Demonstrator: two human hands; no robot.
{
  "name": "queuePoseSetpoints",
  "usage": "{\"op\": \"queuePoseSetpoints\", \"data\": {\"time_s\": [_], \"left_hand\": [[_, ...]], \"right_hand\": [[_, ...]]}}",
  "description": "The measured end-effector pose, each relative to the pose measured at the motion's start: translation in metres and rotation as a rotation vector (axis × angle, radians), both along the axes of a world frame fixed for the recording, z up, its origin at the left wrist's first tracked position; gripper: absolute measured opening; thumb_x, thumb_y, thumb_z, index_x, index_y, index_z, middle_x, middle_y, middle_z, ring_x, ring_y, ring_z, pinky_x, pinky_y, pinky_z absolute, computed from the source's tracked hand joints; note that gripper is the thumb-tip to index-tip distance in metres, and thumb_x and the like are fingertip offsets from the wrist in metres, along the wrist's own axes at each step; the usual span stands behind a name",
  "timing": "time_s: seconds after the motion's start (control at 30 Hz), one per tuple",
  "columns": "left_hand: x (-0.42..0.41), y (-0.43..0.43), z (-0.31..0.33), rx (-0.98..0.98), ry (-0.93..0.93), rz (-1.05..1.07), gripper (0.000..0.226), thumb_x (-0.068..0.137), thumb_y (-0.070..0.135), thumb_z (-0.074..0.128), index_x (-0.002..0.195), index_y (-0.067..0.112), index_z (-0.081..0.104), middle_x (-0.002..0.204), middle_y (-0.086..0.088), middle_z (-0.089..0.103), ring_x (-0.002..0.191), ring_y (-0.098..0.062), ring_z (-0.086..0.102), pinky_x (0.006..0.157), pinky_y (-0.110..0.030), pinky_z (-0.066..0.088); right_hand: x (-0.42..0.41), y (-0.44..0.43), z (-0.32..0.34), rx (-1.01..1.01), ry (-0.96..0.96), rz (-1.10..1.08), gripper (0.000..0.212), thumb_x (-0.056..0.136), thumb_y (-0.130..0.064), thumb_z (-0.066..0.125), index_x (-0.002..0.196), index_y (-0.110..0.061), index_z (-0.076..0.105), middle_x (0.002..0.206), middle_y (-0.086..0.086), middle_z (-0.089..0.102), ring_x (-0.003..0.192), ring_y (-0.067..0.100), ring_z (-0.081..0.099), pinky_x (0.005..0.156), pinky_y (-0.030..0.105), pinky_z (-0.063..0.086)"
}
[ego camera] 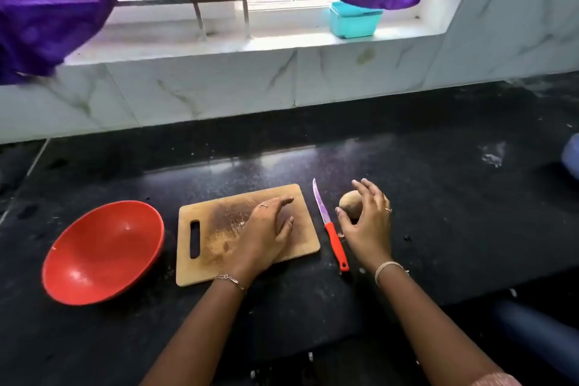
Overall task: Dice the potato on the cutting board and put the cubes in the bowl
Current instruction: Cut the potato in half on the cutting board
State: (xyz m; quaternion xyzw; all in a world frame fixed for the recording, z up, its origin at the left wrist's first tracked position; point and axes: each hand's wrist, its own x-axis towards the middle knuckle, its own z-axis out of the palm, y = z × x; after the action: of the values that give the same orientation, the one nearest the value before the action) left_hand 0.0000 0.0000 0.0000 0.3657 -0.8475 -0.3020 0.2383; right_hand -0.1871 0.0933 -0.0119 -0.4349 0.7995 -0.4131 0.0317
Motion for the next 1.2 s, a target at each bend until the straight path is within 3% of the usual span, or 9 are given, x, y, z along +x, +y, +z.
{"op": "queuePoseSetpoints", "data": {"time_s": [0.2, 0.33, 0.53, 0.6, 0.7, 0.8, 0.97, 1.13, 1.2], "left_hand": [[-0.012, 0.006, -0.002, 0.03, -0.031, 0.023, 0.039, 0.092, 0.021, 0.059, 0.131, 0.023, 0.054, 0.129, 0.006, 0.057, 0.121, -0.01, 0.048, 0.101, -0.016, 0.032], [-0.015, 0.008, -0.001, 0.056, -0.005, 0.051, 0.038, 0.093, 0.023, 0.059, 0.13, 0.025, 0.054, 0.124, 0.009, 0.056, 0.113, -0.007, 0.05, 0.098, -0.025, 0.043], [-0.014, 0.012, 0.011, 0.229, 0.237, 0.07, 0.049, 0.085, 0.053, 0.058, 0.122, 0.023, 0.061, 0.115, 0.015, 0.06, 0.096, 0.003, 0.058, 0.078, -0.013, 0.047], [-0.011, 0.013, 0.012, 0.256, 0.276, 0.093, 0.045, 0.084, 0.05, 0.063, 0.12, 0.023, 0.063, 0.115, 0.014, 0.061, 0.096, 0.002, 0.059, 0.076, -0.012, 0.048], [0.003, 0.009, 0.011, 0.254, 0.288, 0.125, 0.036, 0.085, 0.022, 0.071, 0.12, 0.023, 0.062, 0.117, 0.012, 0.061, 0.099, -0.002, 0.06, 0.081, -0.018, 0.052], [0.023, 0.004, 0.008, 0.218, 0.219, 0.136, 0.051, 0.078, 0.007, 0.07, 0.123, 0.029, 0.058, 0.119, 0.012, 0.057, 0.105, -0.006, 0.059, 0.086, -0.018, 0.052], [0.051, -0.005, -0.001, 0.191, 0.071, 0.203, 0.069, 0.075, 0.006, 0.076, 0.137, 0.023, 0.051, 0.133, 0.006, 0.054, 0.124, -0.007, 0.049, 0.106, -0.023, 0.042], [0.055, -0.009, -0.007, 0.178, 0.026, 0.242, 0.071, 0.078, 0.019, 0.078, 0.142, 0.023, 0.045, 0.137, 0.006, 0.052, 0.128, -0.008, 0.044, 0.109, -0.019, 0.032], [0.053, -0.013, -0.011, 0.162, 0.003, 0.243, 0.07, 0.08, 0.022, 0.077, 0.142, 0.024, 0.045, 0.137, 0.006, 0.053, 0.127, -0.01, 0.044, 0.11, -0.025, 0.033]], "right_hand": [[-0.017, -0.002, -0.008, 0.025, -0.274, -0.086, 0.076, 0.07, -0.026, 0.084, 0.137, -0.016, 0.048, 0.137, 0.001, 0.05, 0.124, 0.017, 0.048, 0.106, 0.028, 0.037], [-0.027, -0.002, -0.011, 0.042, -0.281, -0.112, 0.068, 0.065, -0.025, 0.087, 0.126, -0.017, 0.059, 0.123, 0.001, 0.06, 0.111, 0.014, 0.056, 0.097, 0.03, 0.047], [-0.01, -0.012, 0.002, -0.071, -0.309, 0.044, 0.058, 0.057, -0.031, 0.09, 0.107, -0.028, 0.061, 0.105, -0.01, 0.064, 0.093, 0.007, 0.063, 0.081, 0.029, 0.056], [0.004, -0.019, 0.003, -0.092, -0.312, 0.128, 0.06, 0.055, -0.034, 0.091, 0.107, -0.029, 0.061, 0.104, -0.012, 0.063, 0.09, 0.006, 0.064, 0.075, 0.027, 0.056], [0.029, -0.028, 0.007, -0.111, -0.33, 0.23, 0.061, 0.057, -0.027, 0.092, 0.11, -0.026, 0.063, 0.108, -0.012, 0.061, 0.091, 0.003, 0.061, 0.072, 0.016, 0.052], [0.051, -0.04, 0.007, -0.104, -0.328, 0.293, 0.048, 0.058, -0.021, 0.091, 0.099, -0.023, 0.066, 0.102, -0.009, 0.061, 0.087, 0.003, 0.062, 0.072, 0.015, 0.052], [0.08, -0.064, 0.007, -0.034, -0.416, 0.334, 0.026, 0.065, -0.023, 0.086, 0.079, -0.026, 0.064, 0.079, -0.012, 0.066, 0.075, 0.003, 0.066, 0.071, 0.03, 0.058], [0.083, -0.071, 0.003, 0.015, -0.452, 0.38, 0.025, 0.073, -0.021, 0.08, 0.093, -0.031, 0.068, 0.092, -0.005, 0.068, 0.081, 0.003, 0.065, 0.074, 0.019, 0.054], [0.085, -0.07, 0.0, 0.033, -0.483, 0.386, 0.026, 0.077, -0.018, 0.077, 0.098, -0.032, 0.069, 0.098, -0.001, 0.068, 0.084, 0.003, 0.064, 0.072, 0.011, 0.05]]}}
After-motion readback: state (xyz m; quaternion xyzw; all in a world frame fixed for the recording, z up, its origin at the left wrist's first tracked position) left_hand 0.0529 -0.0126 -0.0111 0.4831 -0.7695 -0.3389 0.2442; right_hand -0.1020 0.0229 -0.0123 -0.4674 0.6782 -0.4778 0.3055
